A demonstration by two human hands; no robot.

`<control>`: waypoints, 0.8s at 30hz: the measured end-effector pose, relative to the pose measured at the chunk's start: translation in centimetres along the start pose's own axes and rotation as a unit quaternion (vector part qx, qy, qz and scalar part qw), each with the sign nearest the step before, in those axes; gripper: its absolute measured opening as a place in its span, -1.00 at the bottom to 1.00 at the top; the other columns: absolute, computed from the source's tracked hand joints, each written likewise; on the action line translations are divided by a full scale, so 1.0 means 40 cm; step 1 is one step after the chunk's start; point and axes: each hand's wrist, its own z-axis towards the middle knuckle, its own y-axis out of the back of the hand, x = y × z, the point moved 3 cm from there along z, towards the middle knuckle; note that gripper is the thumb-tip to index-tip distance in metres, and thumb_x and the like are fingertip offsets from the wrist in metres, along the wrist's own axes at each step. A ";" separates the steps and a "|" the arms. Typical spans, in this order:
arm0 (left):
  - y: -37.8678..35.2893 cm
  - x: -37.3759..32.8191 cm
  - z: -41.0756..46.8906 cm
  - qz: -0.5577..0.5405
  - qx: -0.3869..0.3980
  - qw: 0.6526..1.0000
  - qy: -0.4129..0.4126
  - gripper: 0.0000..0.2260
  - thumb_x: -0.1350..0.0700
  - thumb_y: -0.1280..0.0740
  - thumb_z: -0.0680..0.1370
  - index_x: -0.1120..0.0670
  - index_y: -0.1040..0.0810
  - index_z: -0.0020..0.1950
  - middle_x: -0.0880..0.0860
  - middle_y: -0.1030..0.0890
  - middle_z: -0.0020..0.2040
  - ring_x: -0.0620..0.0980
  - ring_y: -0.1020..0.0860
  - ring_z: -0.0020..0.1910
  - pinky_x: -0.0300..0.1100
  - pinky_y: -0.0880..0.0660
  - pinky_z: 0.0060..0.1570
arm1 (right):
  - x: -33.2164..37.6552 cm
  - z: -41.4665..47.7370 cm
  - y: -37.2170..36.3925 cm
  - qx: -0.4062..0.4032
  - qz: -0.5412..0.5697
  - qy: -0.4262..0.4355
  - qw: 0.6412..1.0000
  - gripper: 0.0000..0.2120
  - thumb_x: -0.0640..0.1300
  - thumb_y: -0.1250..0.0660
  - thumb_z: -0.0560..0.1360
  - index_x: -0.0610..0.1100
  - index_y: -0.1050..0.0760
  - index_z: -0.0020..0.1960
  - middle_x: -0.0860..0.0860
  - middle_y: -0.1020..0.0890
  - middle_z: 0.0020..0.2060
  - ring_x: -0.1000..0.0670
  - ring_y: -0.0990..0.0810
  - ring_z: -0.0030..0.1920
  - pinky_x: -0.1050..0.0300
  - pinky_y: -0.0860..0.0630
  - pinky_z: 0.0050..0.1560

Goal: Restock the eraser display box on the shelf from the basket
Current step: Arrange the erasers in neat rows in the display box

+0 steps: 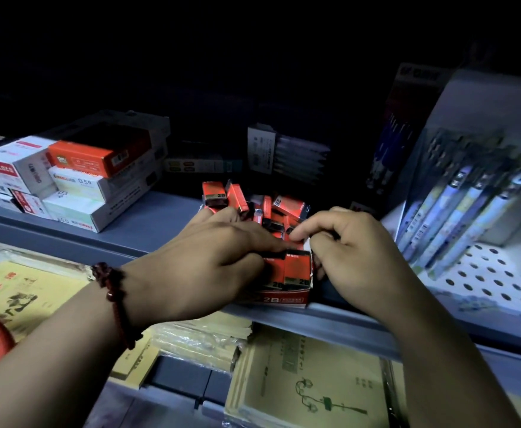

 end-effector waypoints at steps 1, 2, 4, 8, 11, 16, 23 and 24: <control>0.000 0.001 -0.001 -0.009 0.002 1.000 0.001 -0.56 -0.13 -0.03 0.52 -0.40 -0.47 0.33 -0.53 -0.45 0.09 -0.32 -0.30 0.14 -0.31 -0.14 0.26 | 0.001 0.001 0.002 -0.012 0.009 -0.001 1.000 -0.67 -0.33 -0.21 0.57 0.00 -0.65 -0.09 -0.07 -0.60 -0.29 -0.26 -0.61 -0.29 -0.24 -0.58 -0.27; 0.000 0.002 -0.002 -0.015 0.002 1.000 0.002 -0.56 -0.08 -0.05 0.52 -0.39 -0.48 0.33 -0.50 -0.47 0.12 -0.35 -0.29 0.15 -0.36 -0.11 0.25 | -0.001 0.001 0.004 -0.027 0.018 -0.002 0.999 -0.68 -0.34 -0.21 0.56 0.01 -0.62 -0.11 -0.14 -0.60 -0.35 -0.29 -0.60 -0.30 -0.25 -0.59 -0.27; 0.000 0.001 -0.001 -0.033 -0.004 0.999 0.004 -0.58 -0.03 -0.08 0.51 -0.42 -0.50 0.25 -0.44 -0.50 0.17 -0.39 -0.28 0.18 -0.46 -0.07 0.23 | -0.004 0.003 0.008 -0.051 0.038 -0.001 0.998 -0.70 -0.35 -0.20 0.54 0.01 -0.56 -0.13 -0.20 -0.58 -0.40 -0.31 -0.60 -0.33 -0.30 -0.59 -0.26; 0.000 0.004 -0.003 -0.106 -0.034 0.994 0.005 -0.62 0.03 -0.15 0.49 -0.42 -0.55 0.10 -0.44 -0.49 0.23 -0.35 -0.35 0.28 -0.28 -0.19 0.41 | -0.008 0.005 0.009 -0.053 0.056 0.006 0.997 -0.73 -0.34 -0.24 0.54 0.00 -0.55 -0.13 -0.23 -0.57 -0.38 -0.32 -0.60 -0.31 -0.32 -0.59 -0.25; -0.002 0.014 -0.004 -0.124 -0.058 0.991 0.006 -0.63 0.06 -0.20 0.48 -0.21 -0.67 0.15 -0.33 -0.58 0.19 -0.25 -0.42 0.29 -0.10 -0.33 0.41 | -0.011 0.007 0.009 -0.059 0.058 0.009 0.997 -0.80 -0.29 -0.33 0.54 0.00 -0.56 -0.14 -0.17 -0.59 -0.34 -0.28 -0.61 -0.28 -0.26 -0.61 -0.24; -0.005 0.018 -0.003 -0.148 -0.080 0.986 0.004 -0.68 0.11 -0.27 0.50 -0.14 -0.71 0.13 -0.28 -0.60 0.14 -0.25 -0.48 0.25 -0.25 -0.38 0.31 | -0.016 0.009 0.007 -0.051 0.062 0.020 0.997 -0.80 -0.26 -0.39 0.53 0.05 -0.60 -0.08 -0.07 -0.60 -0.26 -0.14 -0.59 -0.39 -0.07 -0.59 -0.31; -0.006 0.031 -0.008 -0.289 -0.155 0.944 0.041 -0.74 0.32 -0.35 0.60 -0.02 -0.69 0.10 -0.12 -0.69 -0.15 -0.25 -0.58 -0.25 -0.36 -0.49 -0.23 | -0.016 0.008 0.003 -0.002 0.086 0.037 0.996 -0.79 -0.28 -0.42 0.54 0.02 -0.67 -0.07 -0.09 -0.66 -0.20 -0.18 -0.59 -0.35 -0.01 -0.47 -0.32; -0.007 0.036 -0.006 -0.292 -0.170 0.940 0.048 -0.75 0.30 -0.37 0.59 -0.04 -0.68 0.10 -0.10 -0.67 -0.19 -0.21 -0.55 -0.27 -0.30 -0.48 -0.23 | -0.018 0.008 0.002 0.004 0.100 0.026 0.995 -0.81 -0.27 -0.42 0.54 0.01 -0.67 -0.08 -0.13 -0.68 -0.23 -0.25 -0.60 -0.33 -0.03 -0.46 -0.31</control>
